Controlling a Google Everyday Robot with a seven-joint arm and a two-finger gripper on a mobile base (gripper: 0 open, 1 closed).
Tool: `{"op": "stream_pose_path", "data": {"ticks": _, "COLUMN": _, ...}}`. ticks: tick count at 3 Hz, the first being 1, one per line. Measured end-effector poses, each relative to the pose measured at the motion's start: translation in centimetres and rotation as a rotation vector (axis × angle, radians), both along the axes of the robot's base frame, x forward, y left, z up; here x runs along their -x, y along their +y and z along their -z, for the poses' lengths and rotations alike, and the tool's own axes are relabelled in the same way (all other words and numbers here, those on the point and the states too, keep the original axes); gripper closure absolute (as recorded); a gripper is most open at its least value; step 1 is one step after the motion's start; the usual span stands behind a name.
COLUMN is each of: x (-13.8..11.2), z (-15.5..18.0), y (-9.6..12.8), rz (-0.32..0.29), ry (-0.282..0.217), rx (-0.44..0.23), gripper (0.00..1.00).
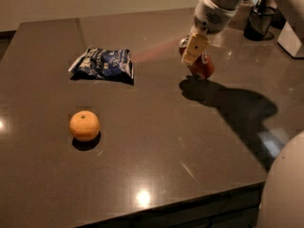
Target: Knock coke can over
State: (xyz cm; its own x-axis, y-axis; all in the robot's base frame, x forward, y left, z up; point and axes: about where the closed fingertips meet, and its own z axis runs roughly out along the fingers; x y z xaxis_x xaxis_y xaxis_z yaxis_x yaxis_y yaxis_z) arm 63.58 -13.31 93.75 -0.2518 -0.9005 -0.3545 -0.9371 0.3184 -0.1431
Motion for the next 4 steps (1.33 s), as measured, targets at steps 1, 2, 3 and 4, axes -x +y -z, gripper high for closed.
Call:
{"op": "stream_pose_path", "data": {"ticks": 1, "x": 1.7, "z": 1.8, "y": 0.5, "rz": -0.094, "ry": 0.058, "rx": 0.114, "gripper": 0.73}}
{"op": "stream_pose_path", "data": {"ticks": 2, "x": 2.6, "z": 3.1, "y": 1.0, "rz": -0.166, "ry": 0.086, "rx": 0.168, "gripper": 0.5}}
{"op": "stream_pose_path", "data": {"ticks": 3, "x": 3.6, "z": 4.5, "y": 1.9, "rz": -0.244, "ry": 0.117, "rx": 0.203, "gripper": 0.2}}
{"op": "stream_pose_path", "data": {"ticks": 4, "x": 3.6, "z": 5.5, "y": 2.7, "rz": -0.282, "ry": 0.123, "rx": 0.199, "gripper": 0.0}}
